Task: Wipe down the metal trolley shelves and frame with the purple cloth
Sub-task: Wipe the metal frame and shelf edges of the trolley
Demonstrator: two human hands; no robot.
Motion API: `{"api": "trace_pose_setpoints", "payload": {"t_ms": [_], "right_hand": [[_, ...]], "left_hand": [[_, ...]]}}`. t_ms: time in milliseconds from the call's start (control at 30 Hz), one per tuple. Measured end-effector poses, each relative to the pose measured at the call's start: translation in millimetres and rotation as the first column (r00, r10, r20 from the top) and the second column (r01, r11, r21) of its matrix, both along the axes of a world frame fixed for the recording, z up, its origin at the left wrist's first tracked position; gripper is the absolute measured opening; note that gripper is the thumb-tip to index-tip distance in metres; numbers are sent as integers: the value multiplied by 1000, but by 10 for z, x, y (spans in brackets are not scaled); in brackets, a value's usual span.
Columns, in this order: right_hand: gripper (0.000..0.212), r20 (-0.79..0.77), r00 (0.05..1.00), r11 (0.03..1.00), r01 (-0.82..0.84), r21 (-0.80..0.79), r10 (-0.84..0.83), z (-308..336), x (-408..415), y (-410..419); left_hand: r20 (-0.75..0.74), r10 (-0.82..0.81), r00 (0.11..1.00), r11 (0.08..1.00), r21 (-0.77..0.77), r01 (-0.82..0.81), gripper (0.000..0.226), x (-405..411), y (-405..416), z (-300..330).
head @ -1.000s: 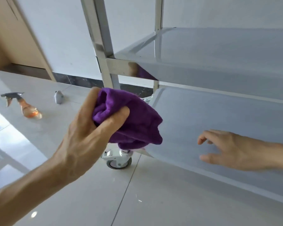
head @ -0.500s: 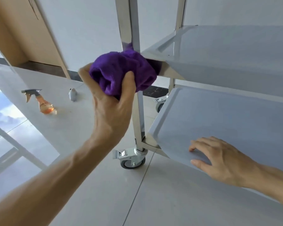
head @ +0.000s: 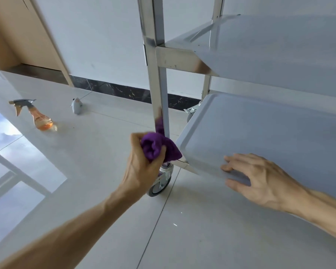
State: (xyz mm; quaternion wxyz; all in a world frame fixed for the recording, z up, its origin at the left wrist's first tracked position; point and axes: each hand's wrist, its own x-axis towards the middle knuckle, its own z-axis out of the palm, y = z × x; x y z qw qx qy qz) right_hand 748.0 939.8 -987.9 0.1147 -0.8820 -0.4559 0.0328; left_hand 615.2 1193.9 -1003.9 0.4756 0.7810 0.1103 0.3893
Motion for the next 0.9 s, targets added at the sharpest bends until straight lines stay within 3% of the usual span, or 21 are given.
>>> {"api": "trace_pose_setpoints", "payload": {"t_ms": [167, 267, 333, 433, 567, 667, 800, 900], "right_hand": [[40, -32, 999, 1000, 8, 28, -7, -33, 48, -18], [39, -42, 999, 999, 9, 47, -7, -55, 63, -27], [39, -46, 999, 999, 4, 49, -2, -83, 76, -34], [39, -31, 1000, 999, 3, 39, -2, -91, 84, -30], [35, -27, 1000, 997, -8, 81, 10, -72, 93, -28], [42, -45, 999, 998, -25, 53, 27, -90, 128, -47], [52, -104, 993, 998, -52, -21, 50, -30, 176, -78], [55, -123, 990, 997, -65, 39, 69, 48, 128, -119]], "left_hand": [[318, 104, 942, 993, 21, -117, 36, 300, 1, 698], [434, 110, 894, 985, 73, -157, 40, 400, -46, 774], [386, 12, 922, 990, 126, -66, 45, 412, -69, 562], [175, -47, 983, 982, 187, 14, 55, 325, -115, 149], [-60, -79, 995, 997, -2, 79, 50, 136, -166, -183], [-196, 26, 980, 999, -14, -29, 44, 116, -143, -144], [-202, 17, 979, 993, -114, -41, 35, -35, -323, 53], [-237, -81, 968, 974, -225, 27, 28, -149, -535, 149]]}}
